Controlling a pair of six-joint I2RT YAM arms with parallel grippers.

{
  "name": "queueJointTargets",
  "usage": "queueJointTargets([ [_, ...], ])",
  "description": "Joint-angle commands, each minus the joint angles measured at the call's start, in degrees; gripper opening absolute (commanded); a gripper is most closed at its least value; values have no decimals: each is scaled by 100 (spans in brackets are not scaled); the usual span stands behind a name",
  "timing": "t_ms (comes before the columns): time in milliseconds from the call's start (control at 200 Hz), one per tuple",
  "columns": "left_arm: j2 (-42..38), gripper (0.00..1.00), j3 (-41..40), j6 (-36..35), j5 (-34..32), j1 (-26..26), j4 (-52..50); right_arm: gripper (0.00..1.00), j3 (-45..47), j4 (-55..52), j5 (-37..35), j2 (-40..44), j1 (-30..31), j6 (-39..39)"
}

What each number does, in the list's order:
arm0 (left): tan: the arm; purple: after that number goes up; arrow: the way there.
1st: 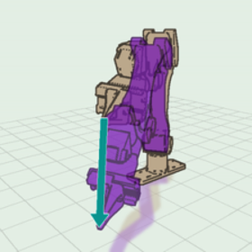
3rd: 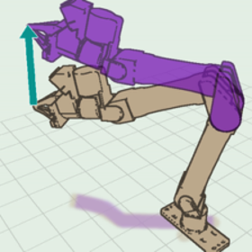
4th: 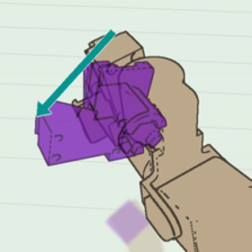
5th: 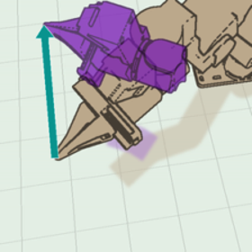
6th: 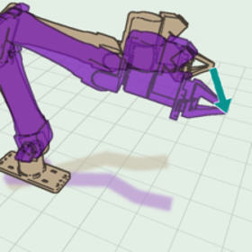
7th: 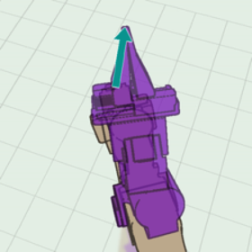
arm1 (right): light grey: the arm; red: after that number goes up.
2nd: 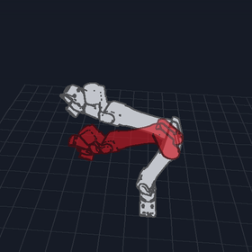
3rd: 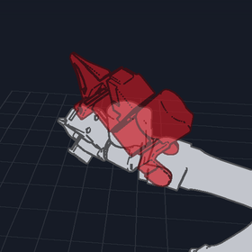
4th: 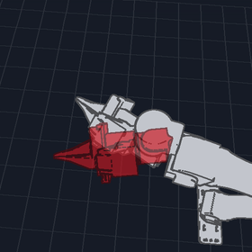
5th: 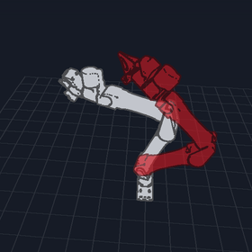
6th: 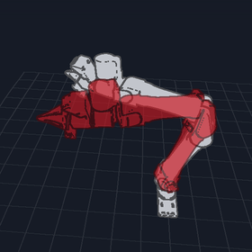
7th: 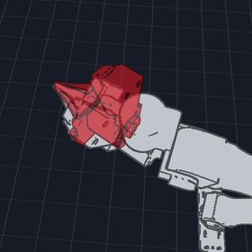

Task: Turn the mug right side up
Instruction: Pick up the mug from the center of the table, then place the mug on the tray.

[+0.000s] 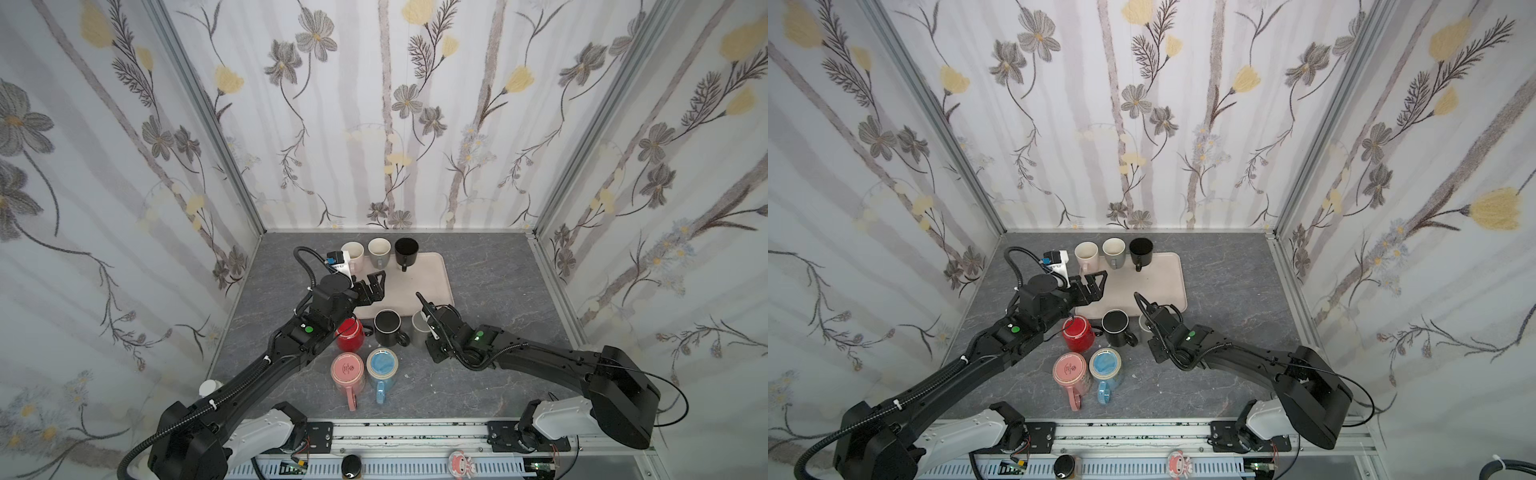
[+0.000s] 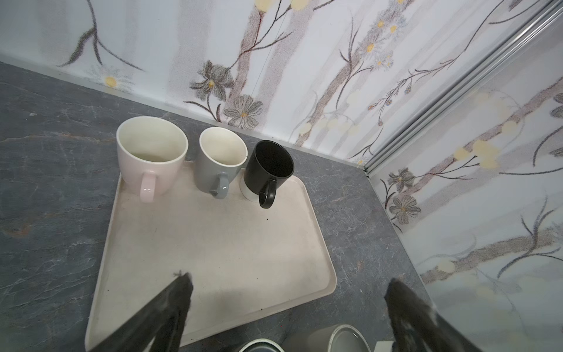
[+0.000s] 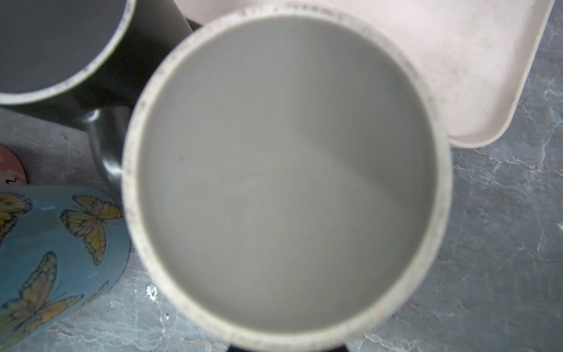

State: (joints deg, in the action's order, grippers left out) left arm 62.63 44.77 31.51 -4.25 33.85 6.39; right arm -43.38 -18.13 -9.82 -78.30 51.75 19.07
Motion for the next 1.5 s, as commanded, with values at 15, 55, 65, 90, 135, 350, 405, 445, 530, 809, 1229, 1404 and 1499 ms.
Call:
queueJointTargets([
  [15,34,100,-11,125,217,-9,247,0,214,-35,-241,300,52,251],
  [55,51,100,2,136,257,-2,267,0,233,-44,-276,434,64,299],
  [65,48,100,4,134,273,-5,271,0,233,-49,-283,468,70,306],
  [90,49,100,12,128,296,-8,275,0,233,-50,-312,558,76,331],
  [135,48,100,11,135,318,-3,291,0,231,-44,-349,741,81,358],
  [350,21,100,-62,188,493,-6,477,0,-240,129,-621,1412,64,387],
  [405,15,100,-65,181,599,-9,524,0,-433,272,-618,1498,10,311],
  [445,4,100,-74,181,708,-9,576,0,-575,414,-543,1535,-47,229],
  [530,-11,100,-117,222,1028,-28,799,0,-791,880,-78,1571,-355,109],
  [809,-144,97,-556,799,2394,-317,2188,0,-908,3492,1851,1420,-1192,468],
  [1229,-216,75,-1012,1578,3449,-520,4369,0,-486,6944,3586,931,-1246,2133],
  [1404,-173,73,-1006,1751,3624,-519,4851,0,-483,7427,3866,706,-1128,2450],
  [1499,-114,67,-986,1827,3655,-526,5017,0,-497,7604,4005,600,-1040,2557],
])
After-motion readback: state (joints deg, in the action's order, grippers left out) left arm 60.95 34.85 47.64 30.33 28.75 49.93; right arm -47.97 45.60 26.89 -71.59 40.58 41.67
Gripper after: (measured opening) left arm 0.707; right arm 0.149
